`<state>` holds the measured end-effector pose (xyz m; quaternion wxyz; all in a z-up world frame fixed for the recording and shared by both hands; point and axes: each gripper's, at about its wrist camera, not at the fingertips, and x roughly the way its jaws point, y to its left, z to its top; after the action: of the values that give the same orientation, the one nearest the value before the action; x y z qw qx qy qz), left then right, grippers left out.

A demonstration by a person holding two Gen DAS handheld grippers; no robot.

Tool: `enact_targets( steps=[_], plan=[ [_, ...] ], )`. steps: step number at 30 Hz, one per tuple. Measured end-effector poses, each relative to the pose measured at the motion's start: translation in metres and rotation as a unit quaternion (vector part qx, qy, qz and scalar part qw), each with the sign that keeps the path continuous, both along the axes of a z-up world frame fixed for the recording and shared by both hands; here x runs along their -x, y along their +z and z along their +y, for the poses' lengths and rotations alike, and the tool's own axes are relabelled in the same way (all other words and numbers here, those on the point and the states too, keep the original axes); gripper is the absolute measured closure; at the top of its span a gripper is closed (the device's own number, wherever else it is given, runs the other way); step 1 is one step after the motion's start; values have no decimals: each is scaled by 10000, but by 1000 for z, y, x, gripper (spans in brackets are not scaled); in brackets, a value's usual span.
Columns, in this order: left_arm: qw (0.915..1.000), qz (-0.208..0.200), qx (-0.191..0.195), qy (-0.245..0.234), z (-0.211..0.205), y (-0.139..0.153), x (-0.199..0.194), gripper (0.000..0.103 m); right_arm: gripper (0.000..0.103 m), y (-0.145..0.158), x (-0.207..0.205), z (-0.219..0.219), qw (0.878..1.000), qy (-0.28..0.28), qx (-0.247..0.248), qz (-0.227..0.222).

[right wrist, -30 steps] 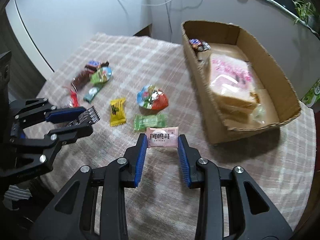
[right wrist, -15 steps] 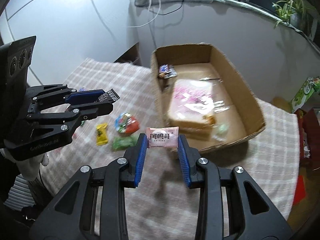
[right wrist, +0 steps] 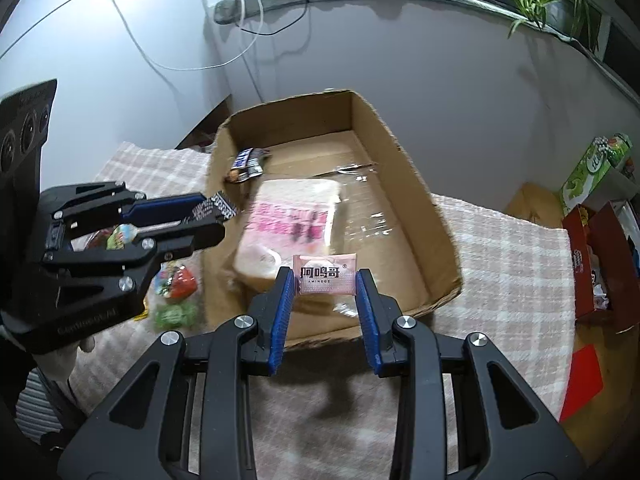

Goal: Organize snacks
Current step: 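Drop the black packet into the box with the left gripper while the right drops the pink candy, then move both grippers back over the remaining snacks on the table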

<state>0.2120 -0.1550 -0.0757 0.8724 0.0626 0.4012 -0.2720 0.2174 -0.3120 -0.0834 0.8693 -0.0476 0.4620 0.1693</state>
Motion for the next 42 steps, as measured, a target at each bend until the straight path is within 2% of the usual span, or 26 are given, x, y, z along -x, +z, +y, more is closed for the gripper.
enact_targets(
  steps=[10,16,19,20,22,27,34,42],
  plan=[
    [9998,134,-100,-87,-21,-14,-12,80,69,-10,-14,-10,10000,-73,43,45],
    [9996,198,-157,-116,-27,-16,-14,79,58,-10,-13,-12,9998,-163,106,-27],
    [9996,204,-169,-83,-28,-16,-15,74,52,-9,-12,-13,9997,-185,136,-53],
    [9996,211,-157,-76,-28,-16,-15,67,52,-8,-12,-13,9997,-189,131,-59],
    [9997,194,-157,-50,-28,-16,-15,63,52,-7,-11,-14,9997,-194,119,-67],
    [9998,144,-141,-49,-27,-11,-12,63,52,-2,-6,-13,9997,-196,102,-94],
    [9999,40,-101,12,-14,3,2,63,52,9,16,3,9998,-60,91,-184],
    [9996,-63,-39,257,25,19,29,63,52,17,48,30,9995,206,-15,-234]
  ],
)
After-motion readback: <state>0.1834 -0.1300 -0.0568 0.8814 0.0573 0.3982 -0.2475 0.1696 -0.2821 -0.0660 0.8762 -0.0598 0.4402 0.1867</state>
